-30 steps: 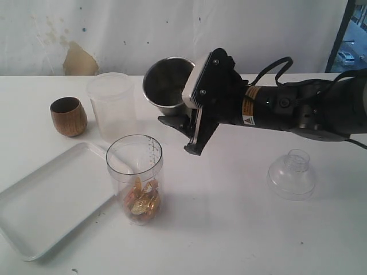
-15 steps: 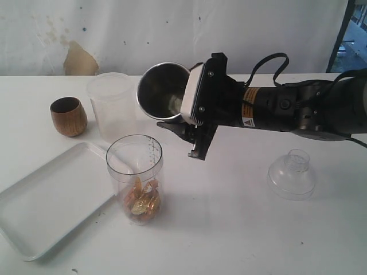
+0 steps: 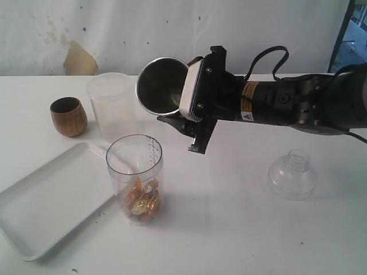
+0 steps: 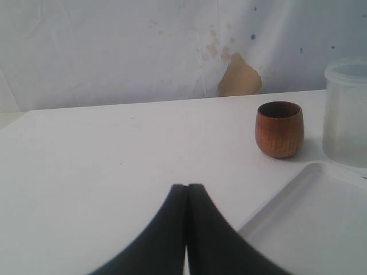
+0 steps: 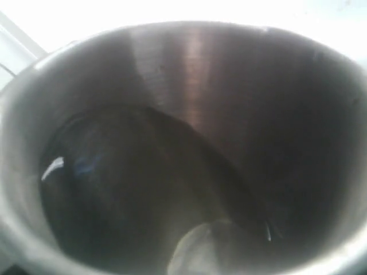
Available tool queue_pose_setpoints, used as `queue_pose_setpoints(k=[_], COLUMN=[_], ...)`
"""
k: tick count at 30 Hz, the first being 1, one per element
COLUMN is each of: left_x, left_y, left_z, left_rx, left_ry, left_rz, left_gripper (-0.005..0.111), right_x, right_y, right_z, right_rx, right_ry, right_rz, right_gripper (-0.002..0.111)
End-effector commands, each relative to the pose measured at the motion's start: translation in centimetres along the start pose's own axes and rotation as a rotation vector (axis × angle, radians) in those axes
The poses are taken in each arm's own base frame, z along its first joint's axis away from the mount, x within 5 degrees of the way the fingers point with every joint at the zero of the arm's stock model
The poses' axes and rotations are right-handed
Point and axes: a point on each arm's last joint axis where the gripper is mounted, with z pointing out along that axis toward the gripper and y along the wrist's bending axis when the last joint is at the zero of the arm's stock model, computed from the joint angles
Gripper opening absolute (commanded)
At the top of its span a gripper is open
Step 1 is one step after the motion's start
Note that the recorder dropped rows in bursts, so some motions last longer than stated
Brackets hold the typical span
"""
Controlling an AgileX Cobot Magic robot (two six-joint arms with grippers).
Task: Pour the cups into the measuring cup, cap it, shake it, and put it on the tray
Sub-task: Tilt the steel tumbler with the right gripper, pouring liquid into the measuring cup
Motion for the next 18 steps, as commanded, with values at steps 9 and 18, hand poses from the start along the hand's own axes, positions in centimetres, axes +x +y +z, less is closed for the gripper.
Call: queue_pose_setpoints(k=[9,18], left_x=[0.1,0.1], left_y=[0.0,0.0], left_z=[0.0,0.0], left_rx=[0.005,0.005], left_ry=[-0.007,-0.007], left_rz=[0.005,0.005], left_gripper=[0.000,0.000], right_x=[-0.1,-0.2], right_y=[-1.0,-0.9], right_z=[1.1,1.3], right_rx=[0.026,0.022], right_ry=[-0.041,-0.079], right_rz=[0.046,0.000], right_gripper=[0.000,0.000])
